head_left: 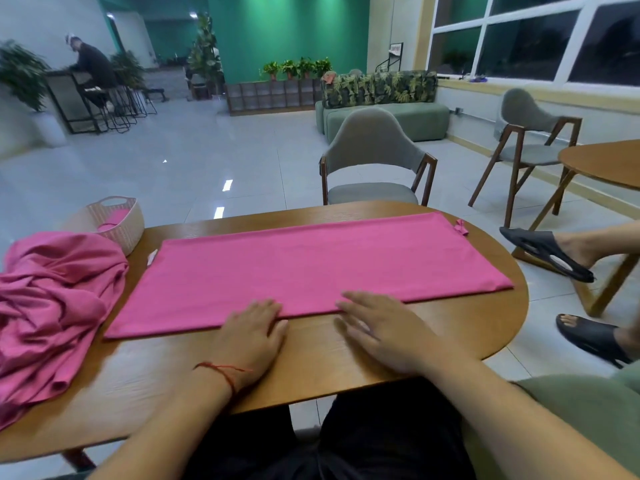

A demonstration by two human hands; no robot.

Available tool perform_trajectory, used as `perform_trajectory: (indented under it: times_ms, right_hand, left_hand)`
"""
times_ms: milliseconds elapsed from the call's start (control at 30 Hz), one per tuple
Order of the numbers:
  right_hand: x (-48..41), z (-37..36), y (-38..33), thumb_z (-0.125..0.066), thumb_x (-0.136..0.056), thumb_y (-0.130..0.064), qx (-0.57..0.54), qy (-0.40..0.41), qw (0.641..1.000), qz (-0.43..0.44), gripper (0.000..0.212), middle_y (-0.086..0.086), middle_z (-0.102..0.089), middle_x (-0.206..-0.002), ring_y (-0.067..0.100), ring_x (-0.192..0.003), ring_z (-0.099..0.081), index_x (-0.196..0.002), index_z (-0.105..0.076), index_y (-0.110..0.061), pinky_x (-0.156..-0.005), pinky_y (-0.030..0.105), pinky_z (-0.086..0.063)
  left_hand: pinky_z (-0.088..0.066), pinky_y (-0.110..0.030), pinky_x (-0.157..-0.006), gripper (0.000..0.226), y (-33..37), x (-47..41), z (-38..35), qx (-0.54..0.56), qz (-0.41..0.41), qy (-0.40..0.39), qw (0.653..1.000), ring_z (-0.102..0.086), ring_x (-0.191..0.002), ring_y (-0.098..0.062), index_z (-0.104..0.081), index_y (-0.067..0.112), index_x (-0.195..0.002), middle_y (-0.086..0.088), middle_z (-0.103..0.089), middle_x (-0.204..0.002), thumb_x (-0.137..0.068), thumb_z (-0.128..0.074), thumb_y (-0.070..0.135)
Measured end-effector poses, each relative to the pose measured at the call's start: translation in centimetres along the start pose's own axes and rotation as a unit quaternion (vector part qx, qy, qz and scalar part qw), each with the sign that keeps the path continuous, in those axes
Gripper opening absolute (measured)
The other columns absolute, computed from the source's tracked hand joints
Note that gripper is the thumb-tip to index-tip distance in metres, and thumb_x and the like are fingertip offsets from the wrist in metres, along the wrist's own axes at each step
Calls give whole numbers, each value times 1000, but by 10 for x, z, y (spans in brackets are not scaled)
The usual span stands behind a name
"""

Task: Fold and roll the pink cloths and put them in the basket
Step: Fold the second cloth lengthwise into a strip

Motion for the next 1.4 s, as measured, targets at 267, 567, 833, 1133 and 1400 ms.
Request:
perform_trajectory:
  times_ms: [267,567,833,1133,1400]
  right_hand:
    - [56,3,132,-15,-101,-78,20,-57,973,-221,75,-13,8,-177,10,-163,11,-168,-2,-46,-132,50,1]
    - [114,27,243,-11,-100,-79,15,-44,918,-395,88,-9,9,-178,20,-165,4,-171,0,-29,-129,61,3]
    - [59,28,161,-18,-106,-63,69,9,963,-258,67,-9,-8,-178,16,-164,-2,-167,-17,-38,-131,56,-3]
    - [14,-4,77,-19,-110,-66,-12,-112,990,-88,65,-23,9,-173,0,-160,11,-169,-4,-43,-133,41,3]
    - [65,34,235,-10,-104,-73,54,-63,938,-335,80,-3,1,-179,18,-164,-3,-171,-4,-30,-131,60,-3]
  left_hand:
    - [-1,-52,-128,61,-61,7,-11,-38,74,-56,995,3,-160,-37,3,61,-158,10,3,-174,-100,-11,74]
    - [0,-49,-129,74,-208,31,2,-13,266,-50,963,3,-161,-32,-1,33,-167,-11,5,-175,-103,-14,69]
    - [-11,-62,-124,58,-141,11,11,-37,226,-2,973,-18,-159,-26,-23,32,-164,5,-17,-174,-108,-22,50]
    - [4,-49,-129,52,7,-10,-13,34,-46,-66,996,6,-160,-10,-6,59,-160,28,2,-169,-109,-15,57]
    - [-3,-58,-127,61,-168,-6,1,3,213,-62,975,2,-160,-36,-3,52,-163,8,4,-175,-105,-15,66]
Point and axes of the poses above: each hand's wrist, its own x-axis away from the middle knuckle, its own z-axis out of the back of the hand, y = z × x, the point moved 9 cm from there along -x, towards the middle knuckle
